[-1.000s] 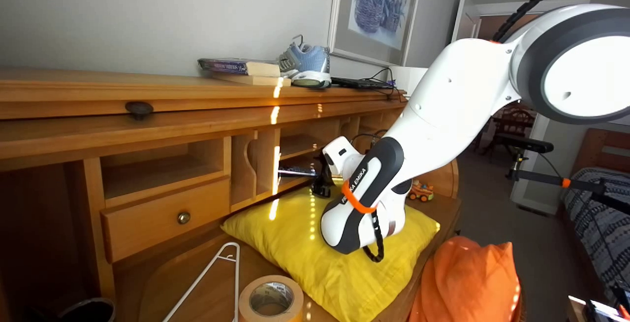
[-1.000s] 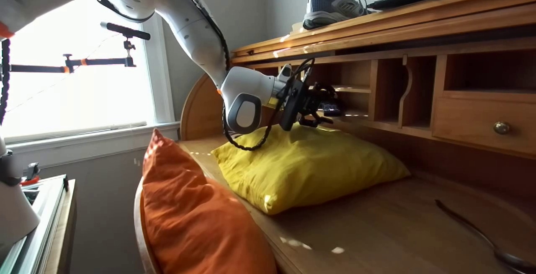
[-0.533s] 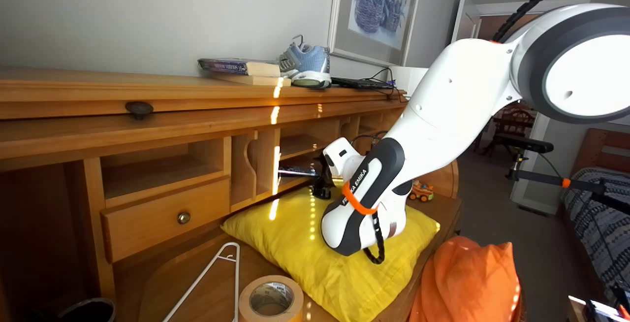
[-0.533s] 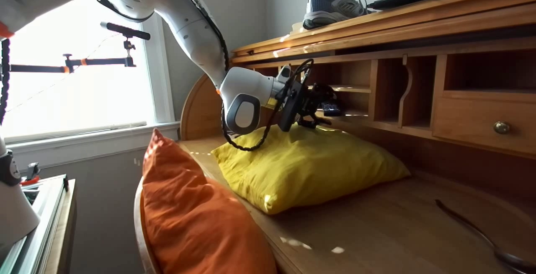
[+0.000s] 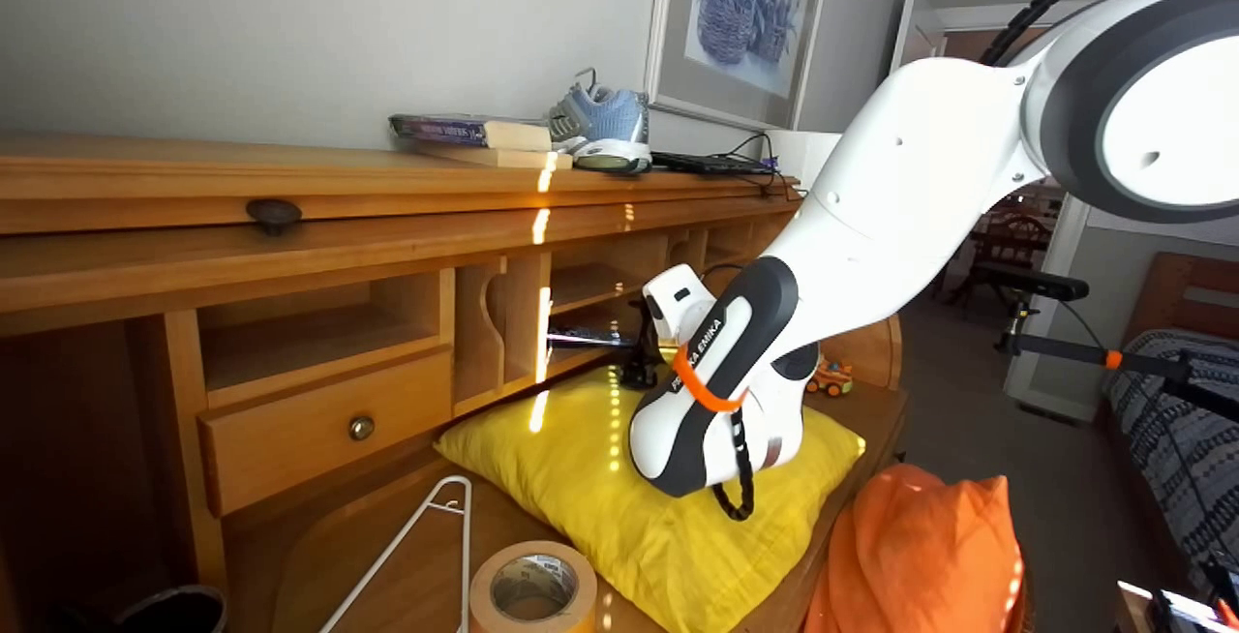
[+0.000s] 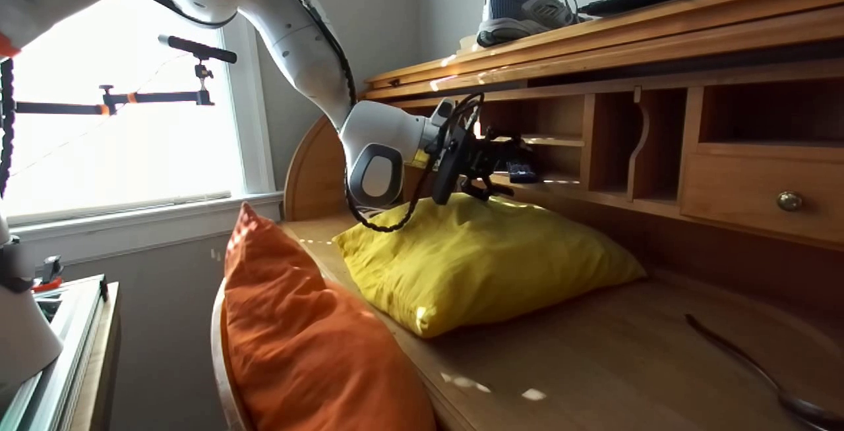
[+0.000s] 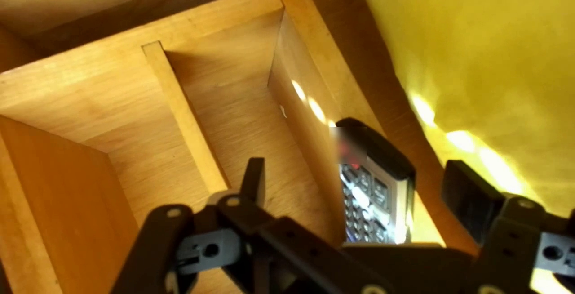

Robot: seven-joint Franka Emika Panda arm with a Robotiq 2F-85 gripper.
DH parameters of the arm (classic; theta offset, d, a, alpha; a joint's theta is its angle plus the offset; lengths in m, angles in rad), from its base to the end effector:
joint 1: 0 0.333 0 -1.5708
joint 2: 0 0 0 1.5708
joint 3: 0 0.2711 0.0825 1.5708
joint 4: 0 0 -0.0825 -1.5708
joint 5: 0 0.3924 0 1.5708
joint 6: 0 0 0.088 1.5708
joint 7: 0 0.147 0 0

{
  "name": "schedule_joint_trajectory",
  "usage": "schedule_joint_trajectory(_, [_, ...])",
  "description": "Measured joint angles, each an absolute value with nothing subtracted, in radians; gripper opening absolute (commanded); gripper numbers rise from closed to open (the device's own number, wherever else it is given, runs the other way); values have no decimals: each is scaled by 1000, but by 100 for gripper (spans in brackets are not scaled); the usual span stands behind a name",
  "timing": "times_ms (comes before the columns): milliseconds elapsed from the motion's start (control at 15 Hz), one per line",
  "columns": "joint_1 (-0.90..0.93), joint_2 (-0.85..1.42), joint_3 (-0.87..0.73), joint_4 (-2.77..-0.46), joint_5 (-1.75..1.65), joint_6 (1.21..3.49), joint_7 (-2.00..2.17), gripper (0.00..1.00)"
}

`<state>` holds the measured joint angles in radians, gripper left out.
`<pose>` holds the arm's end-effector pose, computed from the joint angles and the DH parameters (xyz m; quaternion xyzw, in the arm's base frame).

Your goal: Take the remote controller off of the yellow pillow and put it into the shelf

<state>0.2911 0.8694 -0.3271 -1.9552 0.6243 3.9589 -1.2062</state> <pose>0.6167 -0.1004 0.1523 0.7643 0.2811 0.3776 0.4407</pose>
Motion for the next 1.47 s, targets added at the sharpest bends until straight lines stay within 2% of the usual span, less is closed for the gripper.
schedule_joint_trajectory(400, [302,801,-288,-2038,702,3987,-1198,100])
schedule_joint_trajectory(467, [302,789,-280,-2052,714,3987,-1197,76])
schedule_joint_trajectory(533, [302,775,-273,-2067,725,3987,-1195,74])
schedule_joint_trajectory(733, [302,738,-254,-2113,755,3987,-1177,49])
schedule_joint_trajectory(1133, [287,668,-197,-2202,751,3962,-1078,5])
schedule_joint_trajectory(1200, [283,657,-189,-2211,741,3947,-1058,0])
schedule_joint_trajectory(1467, [262,617,-174,-2234,649,3872,-962,0])
